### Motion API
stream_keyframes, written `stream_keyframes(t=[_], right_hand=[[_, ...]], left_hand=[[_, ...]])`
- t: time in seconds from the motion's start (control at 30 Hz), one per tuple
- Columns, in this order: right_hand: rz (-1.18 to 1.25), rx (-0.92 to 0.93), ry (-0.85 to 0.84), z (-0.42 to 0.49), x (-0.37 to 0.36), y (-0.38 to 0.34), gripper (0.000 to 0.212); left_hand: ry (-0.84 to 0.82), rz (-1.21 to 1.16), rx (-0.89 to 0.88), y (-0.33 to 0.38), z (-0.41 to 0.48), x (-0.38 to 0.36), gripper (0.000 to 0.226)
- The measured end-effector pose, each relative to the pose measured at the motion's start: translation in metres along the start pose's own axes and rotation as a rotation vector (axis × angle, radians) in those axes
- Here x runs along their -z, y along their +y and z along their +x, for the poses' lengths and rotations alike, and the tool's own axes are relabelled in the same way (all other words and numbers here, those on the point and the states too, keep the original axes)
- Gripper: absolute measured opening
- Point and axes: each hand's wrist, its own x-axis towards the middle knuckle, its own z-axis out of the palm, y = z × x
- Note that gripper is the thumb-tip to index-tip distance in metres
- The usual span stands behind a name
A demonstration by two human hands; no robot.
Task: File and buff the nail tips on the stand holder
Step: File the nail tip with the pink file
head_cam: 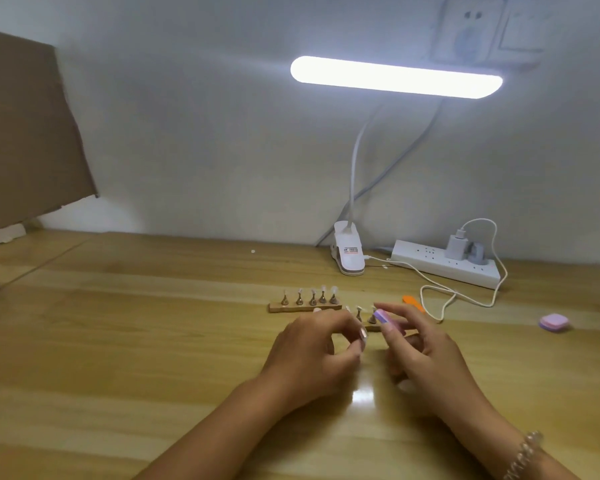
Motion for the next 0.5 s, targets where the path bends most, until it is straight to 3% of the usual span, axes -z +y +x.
stream_keyframes(t=[0.17, 0.3, 0.5], right_hand=[[-0.007, 0.045, -0.139, -0.014, 0.003, -0.002, 0.028], [-0.118, 0.118, -0.213, -0.017, 0.008, 0.0, 0.042], [-0.176, 0.189, -0.219, -0.016, 0.013, 0.006, 0.037]], left_hand=[[-0.073, -0.018, 0.029, -0.007, 0.0, -0.004, 0.008], [-0.102, 0.042, 0.043, -0.008, 0.0, -0.003, 0.008], [-0.115, 0.05, 0.045, -0.008, 0.0, -0.003, 0.009]])
